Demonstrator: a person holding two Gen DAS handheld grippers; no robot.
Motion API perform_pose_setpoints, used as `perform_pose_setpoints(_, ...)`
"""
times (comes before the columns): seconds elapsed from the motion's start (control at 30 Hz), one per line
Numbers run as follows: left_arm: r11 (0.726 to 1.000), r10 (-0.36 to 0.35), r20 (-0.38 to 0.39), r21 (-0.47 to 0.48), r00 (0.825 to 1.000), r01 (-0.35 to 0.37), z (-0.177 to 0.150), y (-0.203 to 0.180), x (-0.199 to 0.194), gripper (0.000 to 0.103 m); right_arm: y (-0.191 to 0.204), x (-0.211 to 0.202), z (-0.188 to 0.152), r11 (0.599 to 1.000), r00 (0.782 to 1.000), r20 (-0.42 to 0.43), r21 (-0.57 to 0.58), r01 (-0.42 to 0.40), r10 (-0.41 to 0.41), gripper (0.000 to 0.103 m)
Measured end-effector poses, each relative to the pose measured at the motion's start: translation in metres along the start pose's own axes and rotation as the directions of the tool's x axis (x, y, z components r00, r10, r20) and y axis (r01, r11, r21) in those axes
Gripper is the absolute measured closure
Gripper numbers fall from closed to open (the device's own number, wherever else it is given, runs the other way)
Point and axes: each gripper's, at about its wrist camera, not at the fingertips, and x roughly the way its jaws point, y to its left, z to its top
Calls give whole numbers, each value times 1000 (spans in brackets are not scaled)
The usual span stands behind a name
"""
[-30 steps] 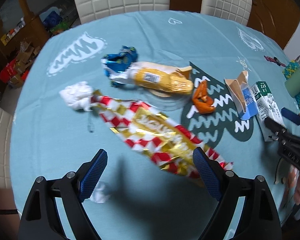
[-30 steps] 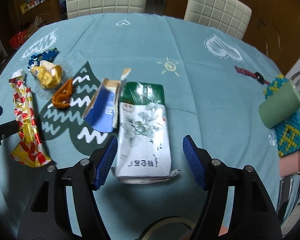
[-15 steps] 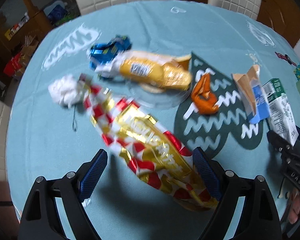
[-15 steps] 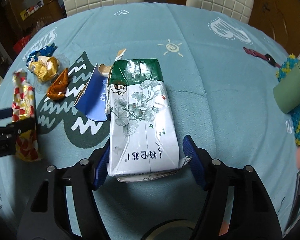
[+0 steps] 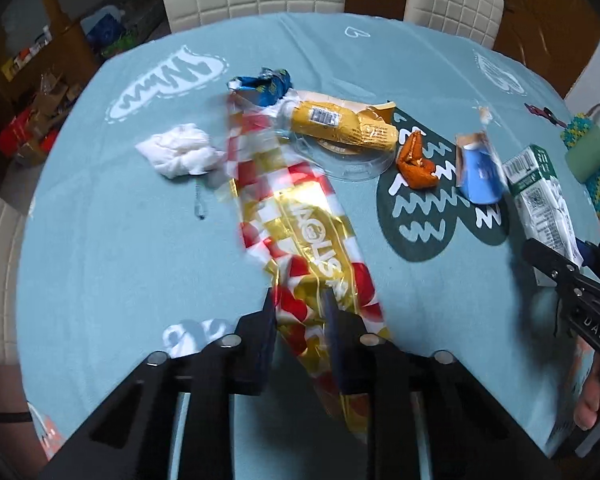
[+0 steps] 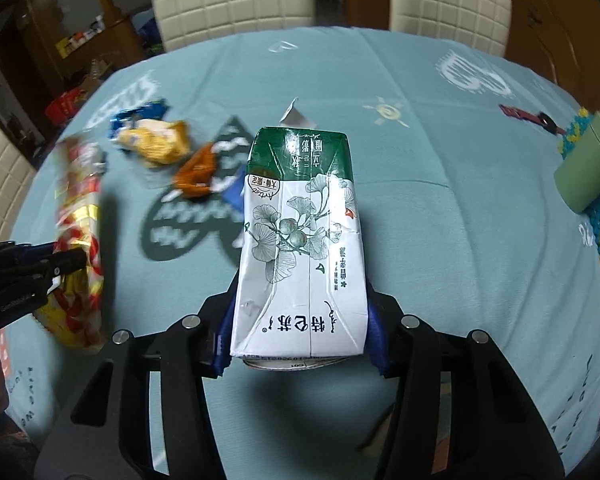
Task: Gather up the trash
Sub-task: 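Grasp the white-green milk carton with the right tool while the left tool grasps the red-gold wrapper, then carry the milk carton and red-gold wrapper to the clear bin and release them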
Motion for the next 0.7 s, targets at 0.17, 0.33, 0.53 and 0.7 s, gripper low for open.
perform_pose_setpoints(0.17, 1000, -9, 30, -6, 1000, 9, -10, 23, -16, 82, 37, -9, 1, 998, 999, 20, -58, -32, 33, 49)
perform_pose_setpoints(0.33, 999, 23, 54, -28, 998, -21, -17, 48, -26, 82, 78, -12, 0, 989, 997, 14, -134, -70, 73, 49)
perform_pose_setpoints(0.53, 995, 62, 66, -82, 996, -57, -29, 90, -34, 82, 133, -8, 2, 968, 992, -7, -218, -121, 123, 49)
perform_pose_setpoints(0.7, 985, 103, 65, -145, 993, -93, -42, 133, -41, 82, 183, -5, 7, 944, 987, -18, -290, -160, 162, 49)
